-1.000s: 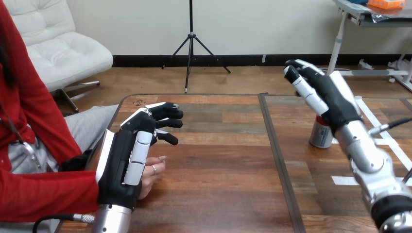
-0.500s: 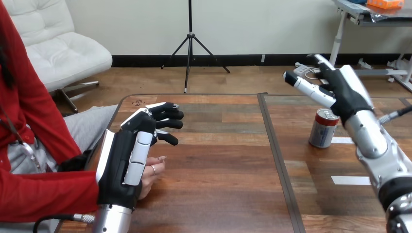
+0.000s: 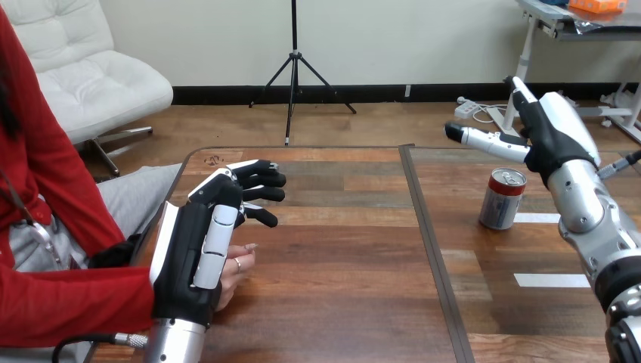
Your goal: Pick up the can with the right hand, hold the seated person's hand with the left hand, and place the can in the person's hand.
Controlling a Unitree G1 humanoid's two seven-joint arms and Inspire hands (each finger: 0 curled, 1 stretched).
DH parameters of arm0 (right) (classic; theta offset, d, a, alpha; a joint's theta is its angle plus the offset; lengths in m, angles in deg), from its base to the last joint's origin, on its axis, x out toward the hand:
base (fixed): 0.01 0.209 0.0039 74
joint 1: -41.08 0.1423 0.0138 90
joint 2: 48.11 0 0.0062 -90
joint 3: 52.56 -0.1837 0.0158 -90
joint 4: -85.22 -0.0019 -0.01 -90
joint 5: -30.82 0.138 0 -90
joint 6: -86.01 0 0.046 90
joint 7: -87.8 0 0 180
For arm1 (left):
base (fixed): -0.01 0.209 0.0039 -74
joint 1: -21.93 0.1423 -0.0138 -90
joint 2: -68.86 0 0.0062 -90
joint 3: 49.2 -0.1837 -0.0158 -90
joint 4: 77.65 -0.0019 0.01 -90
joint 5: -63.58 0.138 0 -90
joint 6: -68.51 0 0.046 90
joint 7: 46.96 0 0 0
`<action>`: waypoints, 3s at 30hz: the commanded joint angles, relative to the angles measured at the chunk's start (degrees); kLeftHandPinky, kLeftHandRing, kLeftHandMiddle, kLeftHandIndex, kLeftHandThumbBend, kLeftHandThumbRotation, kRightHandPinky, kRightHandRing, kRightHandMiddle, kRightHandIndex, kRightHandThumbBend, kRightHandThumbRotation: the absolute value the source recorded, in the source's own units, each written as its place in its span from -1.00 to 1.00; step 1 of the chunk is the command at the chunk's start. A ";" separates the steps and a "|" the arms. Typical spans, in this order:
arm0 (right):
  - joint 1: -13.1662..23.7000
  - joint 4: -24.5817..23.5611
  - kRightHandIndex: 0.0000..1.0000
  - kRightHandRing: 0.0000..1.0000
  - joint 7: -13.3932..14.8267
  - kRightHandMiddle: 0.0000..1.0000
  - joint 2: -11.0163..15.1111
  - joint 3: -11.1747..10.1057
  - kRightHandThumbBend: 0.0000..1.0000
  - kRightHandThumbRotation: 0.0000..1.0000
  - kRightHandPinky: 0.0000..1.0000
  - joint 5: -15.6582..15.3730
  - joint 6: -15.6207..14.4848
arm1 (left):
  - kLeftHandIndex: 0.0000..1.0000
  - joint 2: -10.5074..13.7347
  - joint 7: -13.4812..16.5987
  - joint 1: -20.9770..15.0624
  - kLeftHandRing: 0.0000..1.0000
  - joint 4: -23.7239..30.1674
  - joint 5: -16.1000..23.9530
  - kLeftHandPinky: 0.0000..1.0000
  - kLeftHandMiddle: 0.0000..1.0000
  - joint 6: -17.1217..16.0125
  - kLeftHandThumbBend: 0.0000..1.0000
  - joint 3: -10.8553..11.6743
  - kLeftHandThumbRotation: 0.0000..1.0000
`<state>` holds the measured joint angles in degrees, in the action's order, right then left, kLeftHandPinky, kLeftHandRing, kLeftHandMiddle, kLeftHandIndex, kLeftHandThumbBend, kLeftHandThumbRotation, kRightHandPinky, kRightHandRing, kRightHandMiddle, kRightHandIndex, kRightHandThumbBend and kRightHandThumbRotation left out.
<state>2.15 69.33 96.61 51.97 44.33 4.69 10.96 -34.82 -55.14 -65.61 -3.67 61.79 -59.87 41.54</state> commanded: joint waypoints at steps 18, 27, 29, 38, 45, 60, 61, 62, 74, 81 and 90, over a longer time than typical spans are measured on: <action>7.23 2.09 0.98 0.99 2.63 0.99 1.26 4.15 1.00 0.08 0.96 -3.17 -6.26 | 0.29 0.33 -0.22 -3.36 0.24 0.75 -0.23 -0.09 0.29 0.09 0.24 -0.10 1.00; 7.31 2.54 0.95 0.98 -0.15 0.99 0.85 5.27 1.00 -0.01 0.92 -3.67 -10.02 | 0.30 0.35 -0.51 -3.35 0.23 0.64 -0.50 -0.10 0.28 -0.34 0.22 -0.08 1.00; 7.35 2.56 0.97 0.99 -0.79 1.00 0.78 5.62 1.00 -0.02 0.95 -3.85 -10.80 | 0.30 0.35 -0.52 -3.32 0.23 0.68 -0.47 -0.09 0.27 -0.32 0.20 -0.07 1.00; 6.54 2.59 0.92 0.95 -2.05 0.97 0.57 6.71 1.00 -0.10 0.93 -4.00 -11.95 | 0.30 0.36 -0.76 -3.16 0.22 1.01 -0.63 -0.08 0.25 -0.14 0.17 -0.08 1.00; 5.75 2.85 0.91 0.94 -3.12 0.96 0.46 7.86 1.00 -0.07 0.89 -4.48 -12.77 | 0.30 0.48 -0.94 -3.12 0.22 1.10 -0.59 -0.07 0.24 0.01 0.18 -0.04 1.00; 4.49 3.11 0.87 0.91 -5.34 0.90 -0.37 7.88 1.00 -0.07 0.81 -3.47 -14.28 | 0.29 0.54 -1.07 -3.50 0.19 0.40 -0.47 -0.07 0.21 -1.12 0.15 0.23 1.00; 4.45 3.09 0.87 0.91 -5.49 0.90 -0.45 7.81 1.00 -0.08 0.80 -3.34 -14.36 | 0.29 0.55 -1.06 -3.48 0.19 0.41 -0.45 -0.07 0.21 -1.07 0.15 0.24 1.00; 4.41 3.08 0.87 0.91 -5.60 0.90 -0.51 7.77 1.00 -0.08 0.80 -3.23 -14.41 | 0.29 0.56 -1.06 -3.48 0.19 0.41 -0.45 -0.07 0.21 -1.02 0.16 0.25 1.00; 3.22 3.17 0.85 0.87 -6.14 0.87 -1.19 7.64 1.00 -0.13 0.74 -2.46 -14.32 | 0.28 0.70 -1.14 -3.57 0.16 0.36 -0.49 -0.08 0.18 -1.38 0.14 0.33 1.00; 2.73 3.27 0.84 0.84 -6.53 0.86 -1.61 7.52 1.00 -0.10 0.70 -2.24 -14.51 | 0.28 0.73 -0.76 -3.37 0.15 0.89 0.03 -0.10 0.18 -1.01 0.12 0.38 1.00; 2.56 3.29 0.83 0.82 -7.29 0.85 -1.99 7.47 1.00 -0.08 0.62 -2.10 -15.05 | 0.27 0.87 -1.17 -3.42 0.14 0.75 -0.43 -0.11 0.17 -1.18 0.12 0.40 1.00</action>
<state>3.61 72.63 89.82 50.81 52.19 1.80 -4.08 -34.69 -56.13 -65.68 -3.67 61.74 -59.88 41.69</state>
